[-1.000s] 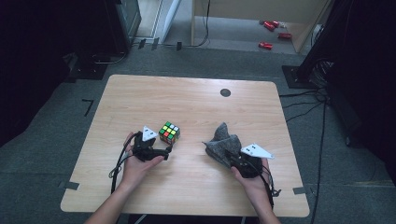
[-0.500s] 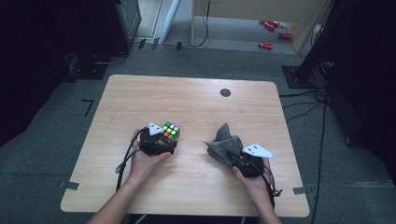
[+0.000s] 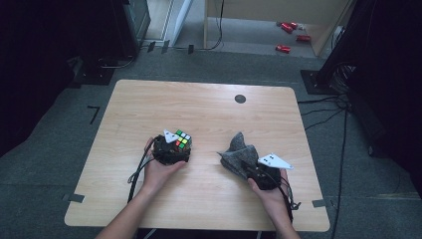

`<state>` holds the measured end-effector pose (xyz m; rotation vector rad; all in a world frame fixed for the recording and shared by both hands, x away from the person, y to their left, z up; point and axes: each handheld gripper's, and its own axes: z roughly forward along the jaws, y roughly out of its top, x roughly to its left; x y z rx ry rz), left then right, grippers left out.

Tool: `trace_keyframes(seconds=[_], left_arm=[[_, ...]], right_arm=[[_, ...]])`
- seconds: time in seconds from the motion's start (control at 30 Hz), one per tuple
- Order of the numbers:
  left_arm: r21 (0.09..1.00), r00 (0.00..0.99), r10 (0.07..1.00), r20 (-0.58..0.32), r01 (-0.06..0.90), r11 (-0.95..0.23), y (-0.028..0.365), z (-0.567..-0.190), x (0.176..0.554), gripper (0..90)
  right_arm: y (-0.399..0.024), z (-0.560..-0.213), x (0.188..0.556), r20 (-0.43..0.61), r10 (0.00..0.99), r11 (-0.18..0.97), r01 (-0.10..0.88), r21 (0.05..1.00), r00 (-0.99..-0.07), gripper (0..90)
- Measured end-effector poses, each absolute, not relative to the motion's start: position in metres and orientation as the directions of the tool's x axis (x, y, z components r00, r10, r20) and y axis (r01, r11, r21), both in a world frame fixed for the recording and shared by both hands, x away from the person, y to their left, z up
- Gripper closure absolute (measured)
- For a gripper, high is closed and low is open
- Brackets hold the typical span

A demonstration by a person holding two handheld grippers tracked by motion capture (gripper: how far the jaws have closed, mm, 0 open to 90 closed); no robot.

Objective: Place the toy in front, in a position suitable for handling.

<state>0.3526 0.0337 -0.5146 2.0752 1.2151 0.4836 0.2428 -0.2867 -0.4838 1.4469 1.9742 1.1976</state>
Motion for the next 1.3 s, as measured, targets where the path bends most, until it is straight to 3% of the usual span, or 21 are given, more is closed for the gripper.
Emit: trace_keyframes(seconds=[0.23,0.33,0.4,0.6,0.93,1.17,1.3], left_arm=[[0.698,0.492,0.87,0.018,0.617,-0.363,0.032,-0.516,0.351,18.6],[0.71,0.512,0.859,0.007,0.603,-0.365,0.032,-0.516,0.351,31.0],[0.714,0.518,0.855,0.016,0.593,-0.373,0.031,-0.516,0.35,34.3],[0.744,0.506,0.861,0.051,0.556,-0.37,0.032,-0.516,0.345,35.3],[0.776,0.587,0.805,0.081,0.47,-0.421,0.033,-0.494,0.313,35.3],[0.806,0.65,0.76,-0.026,0.463,-0.368,0.05,-0.479,0.292,35.2],[0.809,0.701,0.713,-0.013,0.427,-0.404,0.049,-0.479,0.285,35.2]], right_arm=[[-0.287,-0.484,0.242,0.154,0.913,0.092,0.558,0.825,-0.378,70.7],[-0.287,-0.484,0.243,0.155,0.913,0.091,0.56,0.823,-0.377,70.6],[-0.286,-0.485,0.243,0.157,0.913,0.09,0.561,0.823,-0.376,70.6],[-0.284,-0.486,0.242,0.158,0.911,0.094,0.563,0.821,-0.382,70.6],[-0.286,-0.484,0.242,0.161,0.911,0.087,0.558,0.825,-0.379,70.6],[-0.282,-0.481,0.239,0.163,0.908,0.086,0.552,0.83,-0.387,70.5],[-0.279,-0.478,0.237,0.165,0.903,0.086,0.543,0.835,-0.396,70.5]])
